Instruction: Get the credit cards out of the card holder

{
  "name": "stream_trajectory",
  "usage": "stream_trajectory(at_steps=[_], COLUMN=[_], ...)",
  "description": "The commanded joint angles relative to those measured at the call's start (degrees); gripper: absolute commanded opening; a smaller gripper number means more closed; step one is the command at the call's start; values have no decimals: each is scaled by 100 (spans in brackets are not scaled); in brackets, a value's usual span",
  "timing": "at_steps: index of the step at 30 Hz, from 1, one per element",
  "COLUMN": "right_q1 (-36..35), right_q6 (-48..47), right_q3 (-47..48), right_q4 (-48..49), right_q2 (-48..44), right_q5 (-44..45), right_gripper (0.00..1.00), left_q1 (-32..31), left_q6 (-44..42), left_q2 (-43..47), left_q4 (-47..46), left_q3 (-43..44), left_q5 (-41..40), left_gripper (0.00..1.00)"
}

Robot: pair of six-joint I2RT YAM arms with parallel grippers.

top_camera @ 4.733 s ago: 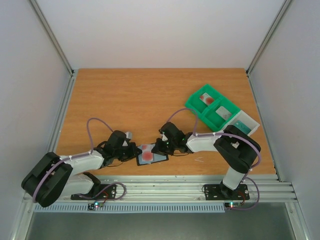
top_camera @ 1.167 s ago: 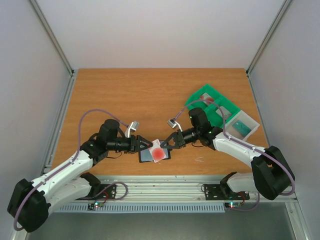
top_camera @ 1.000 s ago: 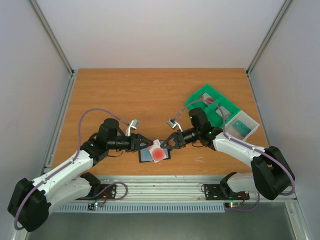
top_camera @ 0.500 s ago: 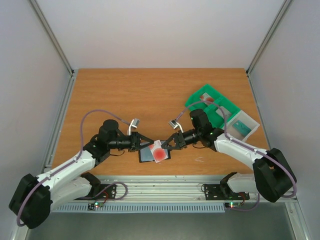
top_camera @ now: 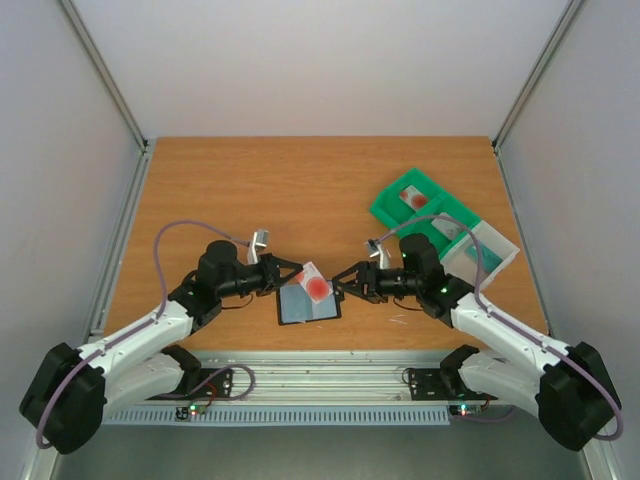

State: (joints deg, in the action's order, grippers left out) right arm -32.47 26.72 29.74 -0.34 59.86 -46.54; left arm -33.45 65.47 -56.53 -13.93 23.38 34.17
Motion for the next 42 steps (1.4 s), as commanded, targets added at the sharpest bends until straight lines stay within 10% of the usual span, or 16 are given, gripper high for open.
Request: stream_trajectory(at_steps=[1, 30, 42], right_q1=[-18, -1601, -1820], right_q6=[932, 1586, 1393], right_q3=[-144, 730, 879], right_q4=[196, 421, 258], right_q2=[-541, -535, -484], right_q5=[1188, 4088, 4290], right_gripper=[59, 46, 18], left_q1=[-2, -431, -609], left_q6=[159, 1969, 2369], left_q2=[-238, -757, -999], left_q4=[-779, -2624, -3410], left_q3=[138, 405, 163], left_q5=[-877, -2203, -2330], left_gripper=[1, 0, 0])
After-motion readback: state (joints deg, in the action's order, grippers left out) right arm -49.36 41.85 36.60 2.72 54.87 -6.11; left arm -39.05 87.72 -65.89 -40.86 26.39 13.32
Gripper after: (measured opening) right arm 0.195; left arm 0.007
